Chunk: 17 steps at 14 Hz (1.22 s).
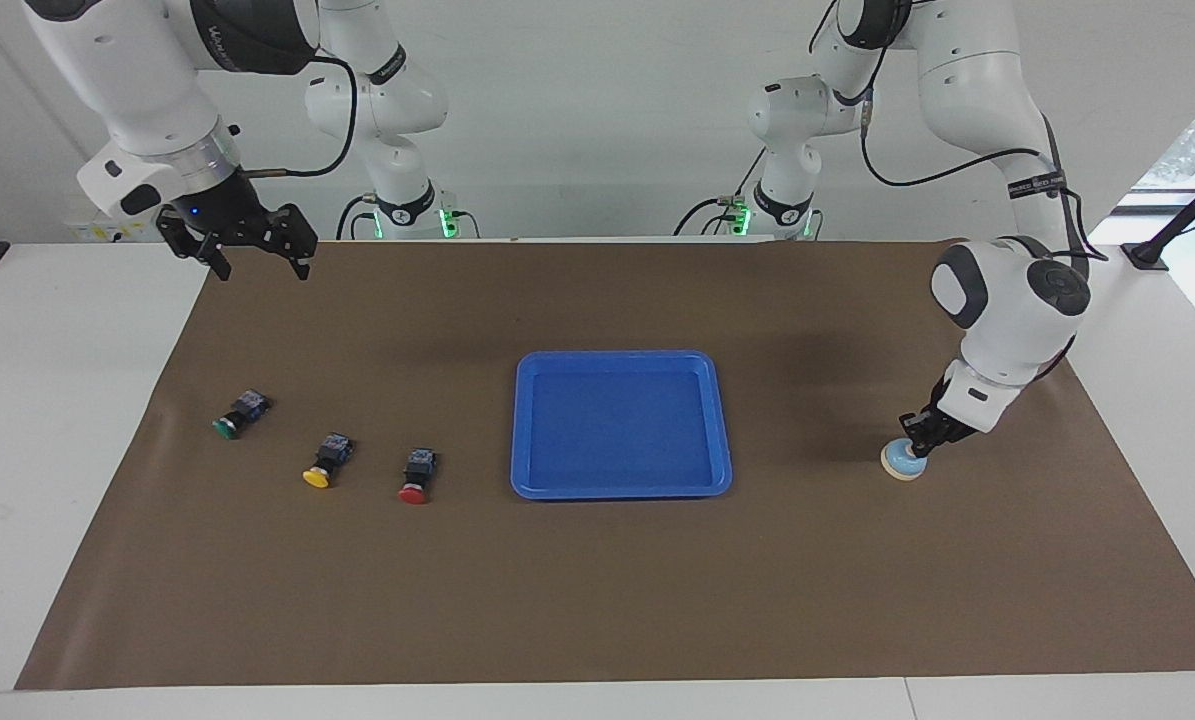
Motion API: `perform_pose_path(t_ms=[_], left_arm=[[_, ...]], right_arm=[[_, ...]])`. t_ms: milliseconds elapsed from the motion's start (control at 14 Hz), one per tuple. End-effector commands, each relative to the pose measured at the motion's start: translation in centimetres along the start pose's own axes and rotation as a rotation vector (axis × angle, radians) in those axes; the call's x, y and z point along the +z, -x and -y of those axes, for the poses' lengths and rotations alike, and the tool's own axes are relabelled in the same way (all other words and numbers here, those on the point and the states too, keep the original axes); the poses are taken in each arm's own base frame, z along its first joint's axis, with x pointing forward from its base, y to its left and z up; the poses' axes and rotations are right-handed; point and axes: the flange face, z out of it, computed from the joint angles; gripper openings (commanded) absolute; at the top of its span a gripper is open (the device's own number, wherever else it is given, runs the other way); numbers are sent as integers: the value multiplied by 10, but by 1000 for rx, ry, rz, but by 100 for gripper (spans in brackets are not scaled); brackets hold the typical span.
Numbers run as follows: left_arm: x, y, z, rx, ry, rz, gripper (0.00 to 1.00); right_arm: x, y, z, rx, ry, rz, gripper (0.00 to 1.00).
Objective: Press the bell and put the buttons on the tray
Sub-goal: 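Lift the left gripper off the bell and return it to rest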
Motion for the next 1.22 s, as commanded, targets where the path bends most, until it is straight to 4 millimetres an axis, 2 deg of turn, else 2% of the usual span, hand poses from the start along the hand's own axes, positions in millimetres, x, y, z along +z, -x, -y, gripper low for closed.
perform_pose_path(t_ms=[0, 72, 215, 287, 358, 501, 788, 1003, 1146], left_arm=[[-81, 10, 0, 5, -16, 27, 50], [-103, 18, -3, 6, -18, 26, 67], [-154, 38, -9, 11, -16, 3, 95], [-178, 49, -12, 12, -11, -9, 100], [-195, 60, -15, 16, -13, -1, 100], [-214, 74, -21, 21, -14, 16, 100], [-237, 78, -24, 25, -13, 44, 100], [-243, 76, -25, 27, -13, 71, 100], [-241, 76, -29, 36, -13, 66, 100]], right_arm=[[0, 4, -3, -18, 5, 6, 100], [0, 4, -3, -18, 5, 6, 100], [0, 4, -3, -18, 5, 6, 100], [0, 4, -3, -18, 5, 6, 100], [-1, 5, -3, -18, 5, 4, 100], [0, 5, -3, -19, 5, 10, 100], [-4, 9, -3, -22, 3, 15, 100], [-4, 7, 3, -26, 1, -1, 100], [9, 3, 14, -33, 1, -30, 100]])
